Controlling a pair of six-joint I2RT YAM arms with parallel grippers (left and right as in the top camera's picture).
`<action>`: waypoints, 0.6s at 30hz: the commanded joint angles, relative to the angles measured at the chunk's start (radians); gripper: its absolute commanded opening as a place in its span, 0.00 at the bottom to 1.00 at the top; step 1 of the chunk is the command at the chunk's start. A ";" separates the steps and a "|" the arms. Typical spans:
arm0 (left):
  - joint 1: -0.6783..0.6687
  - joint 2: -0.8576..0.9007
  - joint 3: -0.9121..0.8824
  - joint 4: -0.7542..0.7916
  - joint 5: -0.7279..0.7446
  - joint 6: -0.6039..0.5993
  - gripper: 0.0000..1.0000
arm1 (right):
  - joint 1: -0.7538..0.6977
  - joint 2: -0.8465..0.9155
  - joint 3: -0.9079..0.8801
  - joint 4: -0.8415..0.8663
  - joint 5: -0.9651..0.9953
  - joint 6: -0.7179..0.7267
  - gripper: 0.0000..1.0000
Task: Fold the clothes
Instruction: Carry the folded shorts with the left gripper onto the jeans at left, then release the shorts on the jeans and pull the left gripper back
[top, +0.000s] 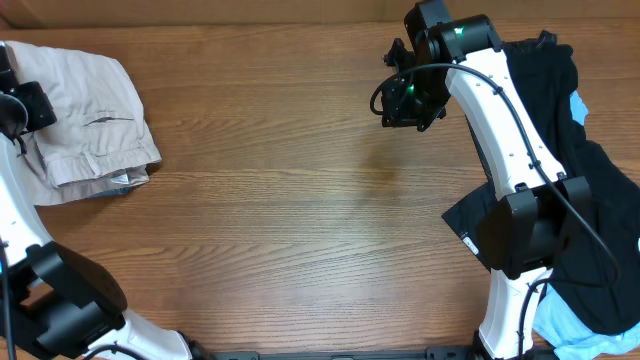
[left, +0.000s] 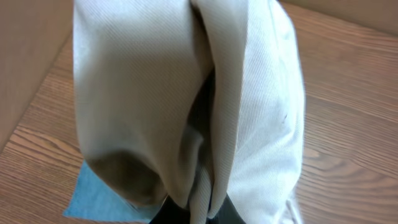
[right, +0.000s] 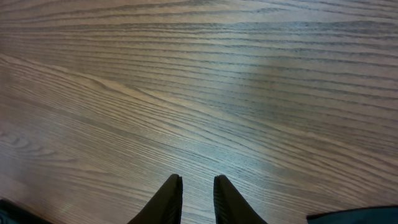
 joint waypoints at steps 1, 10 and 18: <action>0.041 0.043 0.045 0.054 -0.012 0.022 0.04 | -0.001 -0.018 0.020 0.000 0.002 0.005 0.21; 0.114 0.142 0.045 0.159 -0.053 0.022 0.05 | 0.000 -0.018 0.020 -0.002 -0.002 0.005 0.21; 0.185 0.229 0.046 0.132 -0.169 -0.199 1.00 | 0.000 -0.018 0.020 -0.007 -0.002 0.019 0.21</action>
